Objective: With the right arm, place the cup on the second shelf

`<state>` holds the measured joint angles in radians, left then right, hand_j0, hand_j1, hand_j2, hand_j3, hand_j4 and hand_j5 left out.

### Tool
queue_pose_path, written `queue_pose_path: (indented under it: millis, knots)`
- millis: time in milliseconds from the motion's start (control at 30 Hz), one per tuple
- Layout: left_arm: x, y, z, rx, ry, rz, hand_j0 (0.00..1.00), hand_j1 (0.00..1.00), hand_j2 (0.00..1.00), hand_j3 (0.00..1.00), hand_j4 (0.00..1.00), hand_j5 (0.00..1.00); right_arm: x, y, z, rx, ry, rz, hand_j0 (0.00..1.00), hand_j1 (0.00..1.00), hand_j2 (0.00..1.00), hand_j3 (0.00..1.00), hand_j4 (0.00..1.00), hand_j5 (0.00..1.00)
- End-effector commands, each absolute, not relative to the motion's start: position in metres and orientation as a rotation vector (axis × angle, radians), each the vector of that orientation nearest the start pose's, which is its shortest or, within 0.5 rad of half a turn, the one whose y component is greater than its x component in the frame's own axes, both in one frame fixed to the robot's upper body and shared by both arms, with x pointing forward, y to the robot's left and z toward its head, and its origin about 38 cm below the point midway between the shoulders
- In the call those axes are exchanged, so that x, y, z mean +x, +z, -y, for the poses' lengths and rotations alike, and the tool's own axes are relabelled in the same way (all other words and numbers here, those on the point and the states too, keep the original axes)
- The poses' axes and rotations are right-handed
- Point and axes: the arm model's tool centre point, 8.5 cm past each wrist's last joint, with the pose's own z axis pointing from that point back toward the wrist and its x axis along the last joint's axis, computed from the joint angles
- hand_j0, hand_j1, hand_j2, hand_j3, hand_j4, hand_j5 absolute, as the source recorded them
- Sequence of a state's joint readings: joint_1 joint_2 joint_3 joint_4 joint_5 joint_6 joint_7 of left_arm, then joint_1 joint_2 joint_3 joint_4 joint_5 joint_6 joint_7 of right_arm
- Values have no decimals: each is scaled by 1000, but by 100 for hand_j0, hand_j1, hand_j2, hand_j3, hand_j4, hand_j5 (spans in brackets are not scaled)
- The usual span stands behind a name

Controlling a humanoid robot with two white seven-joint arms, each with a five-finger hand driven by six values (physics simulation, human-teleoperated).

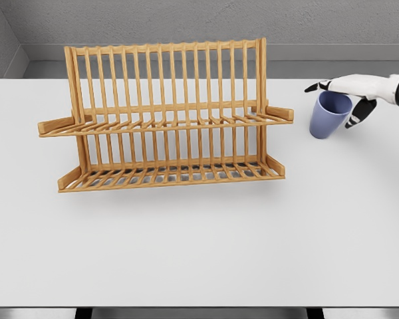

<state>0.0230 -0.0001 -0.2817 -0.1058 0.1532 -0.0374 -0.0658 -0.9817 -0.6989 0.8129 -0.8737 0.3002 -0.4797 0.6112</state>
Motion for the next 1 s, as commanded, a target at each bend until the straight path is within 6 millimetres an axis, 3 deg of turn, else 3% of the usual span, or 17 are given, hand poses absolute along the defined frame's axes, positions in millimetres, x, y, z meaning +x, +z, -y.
queue_pose_path:
  millis: [0, 333, 467, 633, 967]
  knots:
    - [25, -264, -255, -5, -135, 109, 100, 100, 100, 100, 100, 100, 527, 218, 369, -446, 1773, 1097, 100, 100, 100, 100, 100, 100]
    - [25, -264, -255, -5, -135, 109, 100, 100, 100, 100, 100, 100, 530, 215, 358, -433, 1787, 1103, 93, 93, 93, 93, 93, 93]
    - [25, -264, -255, -5, -135, 109, 100, 100, 100, 100, 100, 100, 530, 216, 358, -432, 1789, 1105, 78, 78, 78, 78, 78, 78]
    - [25, -264, -255, -5, -135, 109, 100, 100, 100, 100, 100, 100, 529, 216, 358, -433, 1792, 1107, 70, 70, 70, 70, 70, 70]
    - [25, -264, -255, -5, -135, 109, 100, 100, 100, 100, 100, 100, 532, 226, 356, -448, 1792, 1125, 68, 68, 68, 68, 68, 68]
